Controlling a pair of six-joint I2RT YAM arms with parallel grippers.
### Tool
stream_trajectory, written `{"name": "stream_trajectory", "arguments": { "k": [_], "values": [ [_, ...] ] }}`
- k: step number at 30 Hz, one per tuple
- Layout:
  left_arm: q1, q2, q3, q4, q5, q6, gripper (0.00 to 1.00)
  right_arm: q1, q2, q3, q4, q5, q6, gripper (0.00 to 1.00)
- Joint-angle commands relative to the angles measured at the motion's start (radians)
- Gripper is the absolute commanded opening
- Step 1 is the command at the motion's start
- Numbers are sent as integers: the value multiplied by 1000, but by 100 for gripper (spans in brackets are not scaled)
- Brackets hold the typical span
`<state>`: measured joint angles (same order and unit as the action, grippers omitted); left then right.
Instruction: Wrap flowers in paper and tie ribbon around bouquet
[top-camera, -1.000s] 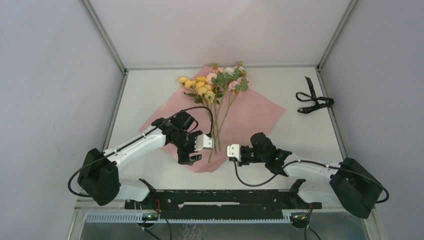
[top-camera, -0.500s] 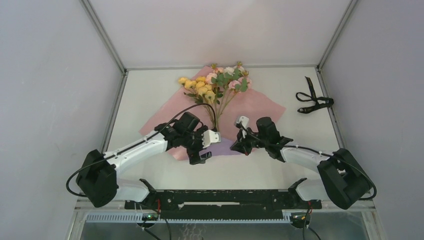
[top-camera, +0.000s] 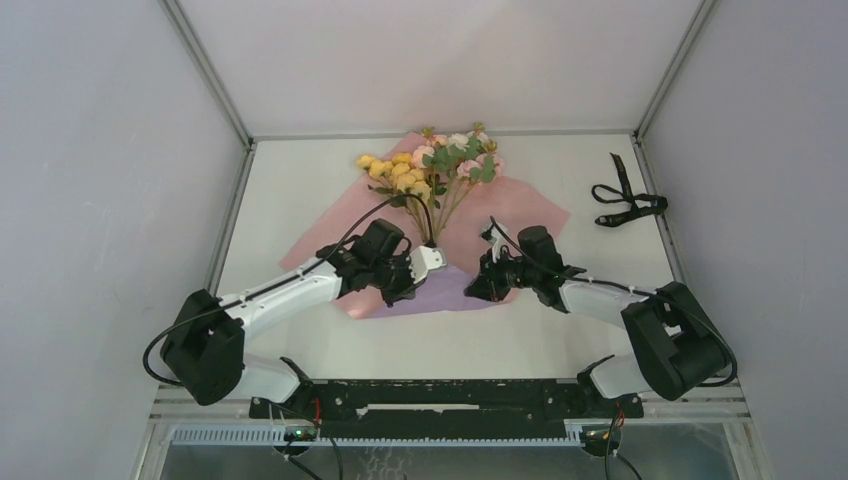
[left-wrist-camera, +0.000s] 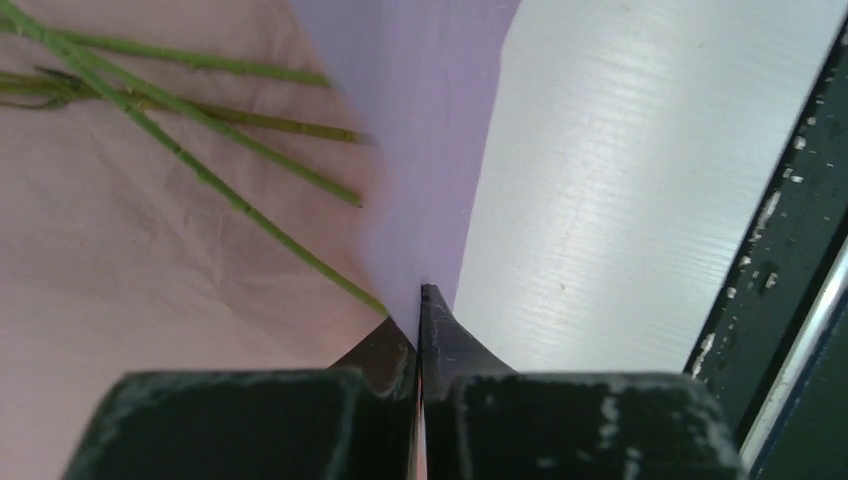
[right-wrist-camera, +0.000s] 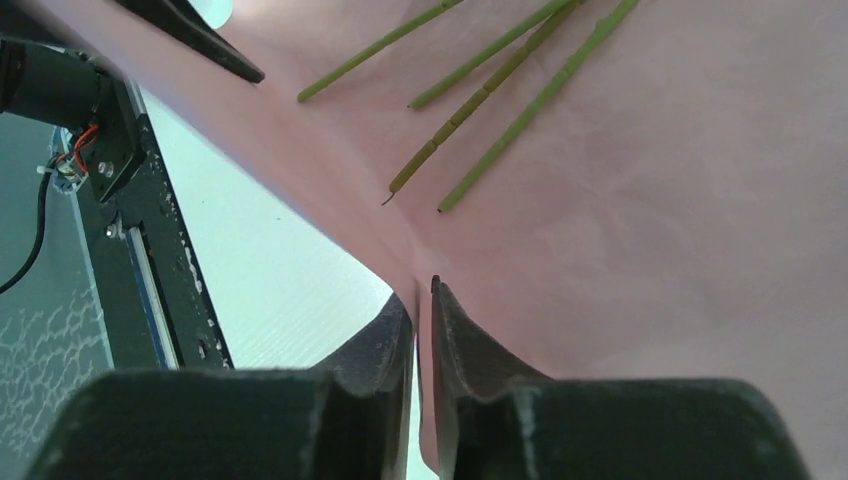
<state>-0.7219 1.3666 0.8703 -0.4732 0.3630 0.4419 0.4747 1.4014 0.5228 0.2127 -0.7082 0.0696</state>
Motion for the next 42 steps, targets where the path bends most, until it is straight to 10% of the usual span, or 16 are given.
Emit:
{"name": "stream_trajectory", "arguments": {
  "k": [1, 11, 21, 30, 42],
  "values": [
    [36, 37, 52, 52, -49, -55, 0, -19, -44, 48, -3, 8, 52, 23],
    [114, 249, 163, 106, -142, -161, 0, 3, -255, 52, -28, 114, 192, 28],
    [121, 329, 234, 51, -153, -172, 0, 68, 37, 52, 132, 226, 372, 17],
    [139, 383, 288, -34, -255, -182, 0, -37, 172, 52, -92, 274, 428, 16],
    [142, 392, 286, -44, -210, -181, 0, 43, -125, 89, -320, 482, 372, 18]
  ]
}}
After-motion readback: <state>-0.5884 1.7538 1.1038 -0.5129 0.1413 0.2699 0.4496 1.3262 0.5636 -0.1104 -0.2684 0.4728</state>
